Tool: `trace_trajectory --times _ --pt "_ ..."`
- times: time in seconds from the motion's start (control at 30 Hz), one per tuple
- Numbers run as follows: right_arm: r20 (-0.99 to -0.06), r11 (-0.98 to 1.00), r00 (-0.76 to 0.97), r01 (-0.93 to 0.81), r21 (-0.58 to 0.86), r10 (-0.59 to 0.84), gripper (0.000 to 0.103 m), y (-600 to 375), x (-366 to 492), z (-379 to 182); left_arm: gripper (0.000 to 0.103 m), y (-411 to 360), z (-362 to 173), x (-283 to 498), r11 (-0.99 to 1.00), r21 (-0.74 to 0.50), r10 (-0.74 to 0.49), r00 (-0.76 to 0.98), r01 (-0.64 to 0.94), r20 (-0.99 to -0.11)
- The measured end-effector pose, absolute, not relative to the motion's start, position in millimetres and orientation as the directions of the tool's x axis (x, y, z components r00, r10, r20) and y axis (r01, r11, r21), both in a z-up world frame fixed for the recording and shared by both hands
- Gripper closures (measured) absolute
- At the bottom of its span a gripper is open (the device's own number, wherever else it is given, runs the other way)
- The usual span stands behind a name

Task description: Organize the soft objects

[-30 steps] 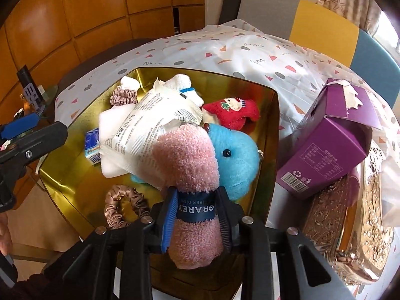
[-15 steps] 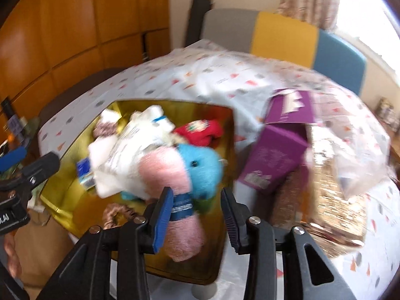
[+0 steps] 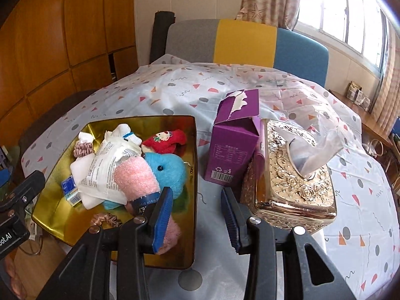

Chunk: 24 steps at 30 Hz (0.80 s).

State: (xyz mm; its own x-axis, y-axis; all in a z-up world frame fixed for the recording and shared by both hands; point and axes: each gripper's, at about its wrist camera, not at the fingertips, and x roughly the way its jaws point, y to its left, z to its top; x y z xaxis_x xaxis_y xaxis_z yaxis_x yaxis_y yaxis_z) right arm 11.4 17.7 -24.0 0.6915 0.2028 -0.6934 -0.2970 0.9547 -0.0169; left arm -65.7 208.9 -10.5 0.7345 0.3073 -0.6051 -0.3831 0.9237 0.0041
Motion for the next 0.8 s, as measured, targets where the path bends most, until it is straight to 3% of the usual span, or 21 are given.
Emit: trace_trajectory --times 0.8 --pt "-0.693 0.955 0.691 -0.295 -0.009 0.207 0.063 19.0 12.0 -25.3 0.000 208.7 -11.3 -67.0 0.920 0.000 0.311 0.730 -0.392 -0.609"
